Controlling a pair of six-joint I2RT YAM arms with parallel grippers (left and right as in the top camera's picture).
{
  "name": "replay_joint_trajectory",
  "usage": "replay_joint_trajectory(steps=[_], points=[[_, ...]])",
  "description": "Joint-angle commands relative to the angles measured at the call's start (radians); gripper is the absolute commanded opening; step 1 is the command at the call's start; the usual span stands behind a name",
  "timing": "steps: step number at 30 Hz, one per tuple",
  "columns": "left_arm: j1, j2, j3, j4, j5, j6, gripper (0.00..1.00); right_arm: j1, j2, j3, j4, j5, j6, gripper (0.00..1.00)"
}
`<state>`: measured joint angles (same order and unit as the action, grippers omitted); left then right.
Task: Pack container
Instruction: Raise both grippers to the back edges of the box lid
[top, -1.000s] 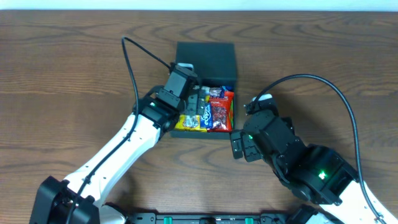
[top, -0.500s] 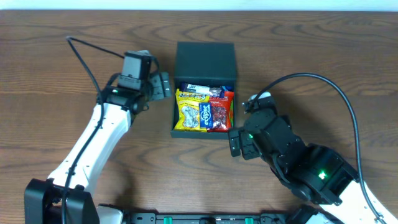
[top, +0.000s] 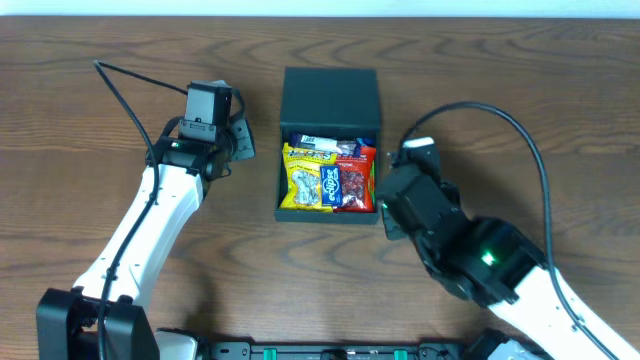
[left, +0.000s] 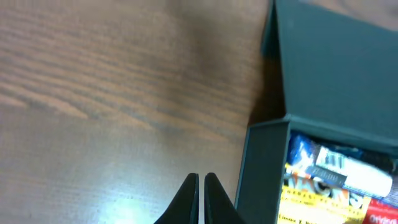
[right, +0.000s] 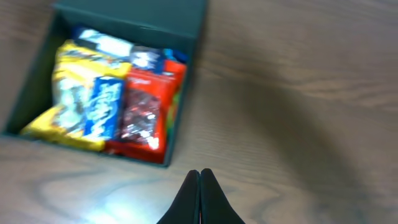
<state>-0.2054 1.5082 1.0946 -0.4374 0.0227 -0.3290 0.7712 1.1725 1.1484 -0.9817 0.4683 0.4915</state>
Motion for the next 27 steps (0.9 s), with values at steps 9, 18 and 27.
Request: replay_joint_trajectory(steps=[9,18,27], points=[[0.046,0.106,0.021,0.188,0.13,0.086,0.06,-0.27,0.178,-0.007,0.208,-0.144,-0.017,0.01],[0.144,0.288,0.079,0.317,0.393,0.086,0.06,-0.559,0.336,-0.007,0.439,-0.489,-0.139,0.02],[0.147,0.486,0.32,0.2,0.448,0.085,0.06,-0.647,0.562,-0.007,0.679,-0.752,-0.139,0.02]])
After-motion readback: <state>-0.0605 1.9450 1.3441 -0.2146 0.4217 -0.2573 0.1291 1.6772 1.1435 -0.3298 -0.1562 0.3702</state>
